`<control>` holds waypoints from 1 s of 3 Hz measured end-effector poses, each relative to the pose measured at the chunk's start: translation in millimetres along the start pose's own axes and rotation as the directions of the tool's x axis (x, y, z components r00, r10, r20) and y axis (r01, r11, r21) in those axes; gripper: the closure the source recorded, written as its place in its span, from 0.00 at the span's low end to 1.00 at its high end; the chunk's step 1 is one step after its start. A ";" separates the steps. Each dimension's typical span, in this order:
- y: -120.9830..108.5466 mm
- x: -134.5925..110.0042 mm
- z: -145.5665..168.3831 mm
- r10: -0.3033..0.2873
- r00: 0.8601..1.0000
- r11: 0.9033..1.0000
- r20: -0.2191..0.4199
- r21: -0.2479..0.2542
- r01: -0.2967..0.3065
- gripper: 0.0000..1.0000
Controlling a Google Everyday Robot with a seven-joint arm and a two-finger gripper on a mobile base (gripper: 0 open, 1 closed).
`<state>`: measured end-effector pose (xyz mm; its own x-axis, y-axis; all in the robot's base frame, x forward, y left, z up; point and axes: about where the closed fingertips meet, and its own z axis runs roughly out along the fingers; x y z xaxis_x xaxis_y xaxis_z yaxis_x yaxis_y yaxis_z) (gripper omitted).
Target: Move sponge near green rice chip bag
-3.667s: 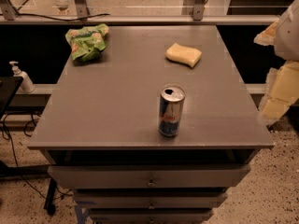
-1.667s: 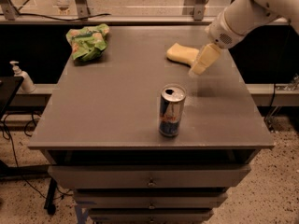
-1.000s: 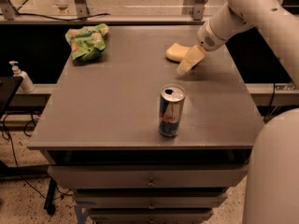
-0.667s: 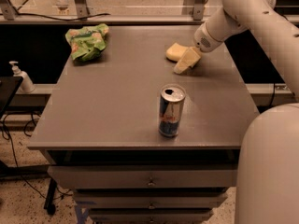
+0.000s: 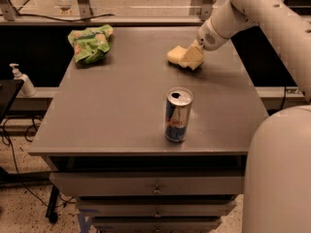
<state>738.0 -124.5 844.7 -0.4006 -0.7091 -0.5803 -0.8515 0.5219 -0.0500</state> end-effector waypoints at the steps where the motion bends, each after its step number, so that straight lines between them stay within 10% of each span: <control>1: 31.5 -31.3 -8.1 -0.047 0.998 0.997 0.038 -0.056 0.049 0.85; 3: 110.3 -107.5 4.9 -0.208 0.972 0.968 0.107 -0.118 0.220 1.00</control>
Offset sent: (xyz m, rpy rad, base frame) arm -0.0587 0.1458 0.0777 0.0840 -0.0801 0.2838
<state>688.8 11.6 897.6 -0.1764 -0.7472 -0.6408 -0.9526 0.2936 -0.0801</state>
